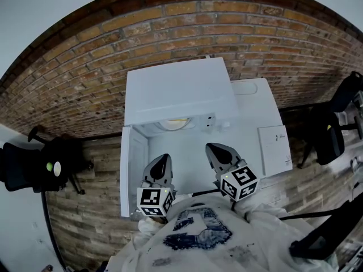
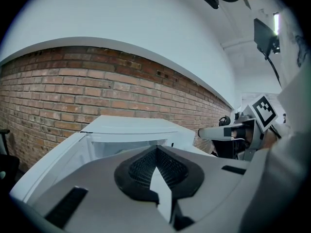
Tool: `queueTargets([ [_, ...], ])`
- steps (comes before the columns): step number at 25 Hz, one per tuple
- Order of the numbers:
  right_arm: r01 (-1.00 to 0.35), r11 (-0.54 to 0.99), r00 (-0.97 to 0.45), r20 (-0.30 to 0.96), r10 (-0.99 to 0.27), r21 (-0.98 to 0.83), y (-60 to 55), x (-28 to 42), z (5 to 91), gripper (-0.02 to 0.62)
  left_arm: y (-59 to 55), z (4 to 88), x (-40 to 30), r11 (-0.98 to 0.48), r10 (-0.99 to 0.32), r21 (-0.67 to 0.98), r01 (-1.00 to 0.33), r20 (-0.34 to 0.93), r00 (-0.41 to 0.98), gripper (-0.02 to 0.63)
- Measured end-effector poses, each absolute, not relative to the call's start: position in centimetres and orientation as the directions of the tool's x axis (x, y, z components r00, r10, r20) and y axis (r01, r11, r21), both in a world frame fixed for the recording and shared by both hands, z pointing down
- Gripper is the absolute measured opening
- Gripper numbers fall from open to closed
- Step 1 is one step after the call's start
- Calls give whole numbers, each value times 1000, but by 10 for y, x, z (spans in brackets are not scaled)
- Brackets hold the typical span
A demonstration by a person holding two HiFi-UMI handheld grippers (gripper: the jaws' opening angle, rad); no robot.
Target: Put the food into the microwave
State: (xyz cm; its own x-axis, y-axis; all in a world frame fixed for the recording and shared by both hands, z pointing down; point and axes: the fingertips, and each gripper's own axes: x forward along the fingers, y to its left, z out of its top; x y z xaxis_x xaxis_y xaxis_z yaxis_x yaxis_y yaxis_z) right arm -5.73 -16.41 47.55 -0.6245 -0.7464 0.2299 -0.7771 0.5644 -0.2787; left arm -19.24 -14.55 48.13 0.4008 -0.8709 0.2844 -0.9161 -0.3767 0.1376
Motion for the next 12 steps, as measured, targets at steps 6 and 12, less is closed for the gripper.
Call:
queueTargets([
  [6,-768,581,-636,222,-739,-270,-165,-64,471,14,-147,479,-194,-375,-873,139,-917,279,399,8],
  [12,-766,586,-639,226,-735,-264,-167,-69,473,12,-149,476,-198,-376,-876,141,-916,269,401,8],
])
